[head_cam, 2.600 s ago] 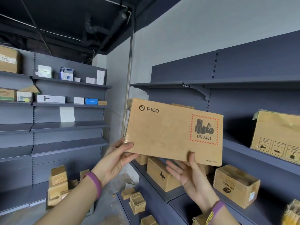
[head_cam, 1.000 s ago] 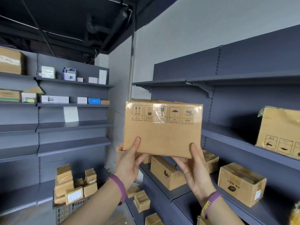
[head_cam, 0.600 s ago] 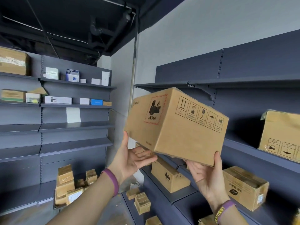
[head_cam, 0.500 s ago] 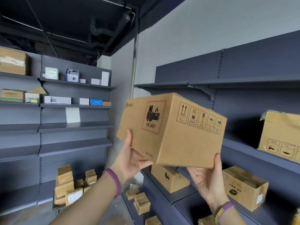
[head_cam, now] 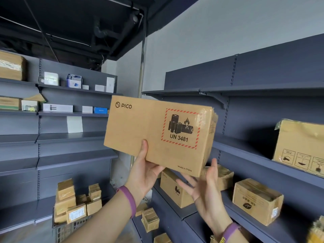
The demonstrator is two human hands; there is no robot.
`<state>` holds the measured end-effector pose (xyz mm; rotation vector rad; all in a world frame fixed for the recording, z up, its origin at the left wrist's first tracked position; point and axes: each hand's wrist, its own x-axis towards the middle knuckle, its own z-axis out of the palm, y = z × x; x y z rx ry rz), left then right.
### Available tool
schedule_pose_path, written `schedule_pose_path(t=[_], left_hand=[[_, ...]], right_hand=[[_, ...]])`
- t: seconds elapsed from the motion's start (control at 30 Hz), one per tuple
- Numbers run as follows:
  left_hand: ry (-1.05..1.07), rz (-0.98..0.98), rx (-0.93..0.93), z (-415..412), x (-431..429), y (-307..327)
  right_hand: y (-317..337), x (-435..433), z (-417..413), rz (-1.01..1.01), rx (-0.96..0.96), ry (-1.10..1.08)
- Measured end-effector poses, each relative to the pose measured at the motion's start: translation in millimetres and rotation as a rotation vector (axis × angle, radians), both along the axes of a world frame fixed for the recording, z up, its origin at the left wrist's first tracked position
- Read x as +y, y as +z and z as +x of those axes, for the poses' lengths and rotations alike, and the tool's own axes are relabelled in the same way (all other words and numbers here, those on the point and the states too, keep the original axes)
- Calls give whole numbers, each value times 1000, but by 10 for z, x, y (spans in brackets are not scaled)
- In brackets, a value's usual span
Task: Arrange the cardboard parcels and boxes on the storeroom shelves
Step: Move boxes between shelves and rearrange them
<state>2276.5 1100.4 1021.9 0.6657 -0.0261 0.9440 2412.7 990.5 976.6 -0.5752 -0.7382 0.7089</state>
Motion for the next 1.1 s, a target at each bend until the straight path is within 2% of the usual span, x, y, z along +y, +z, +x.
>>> schedule_pose_path(t=[0.13, 0.3, 0.37, 0.47, 0.57, 0.73, 0.93, 1.1], left_hand=[[31, 64, -36, 89, -22, -21], [61, 73, -37, 157, -103, -124], [6, 107, 21, 90, -62, -231], [-192, 206, 99, -110, 109, -389], [-332, 139, 110, -317, 263, -449], [-258, -120, 80, -390, 408, -304], [-91, 10, 194, -338, 339, -139], [-8, -60, 147, -302, 249, -199]], right_hand=[[5, 60, -114, -54, -116, 108], [110, 126, -93, -6, 113, -48], [125, 104, -2, -4, 172, -80], [108, 49, 171, -7, 235, -108], [41, -19, 302, -14, 320, -88], [-186, -77, 462, -12, 413, -80], [-284, -121, 578, -29, 377, -133], [-155, -60, 582, -122, 352, -160]])
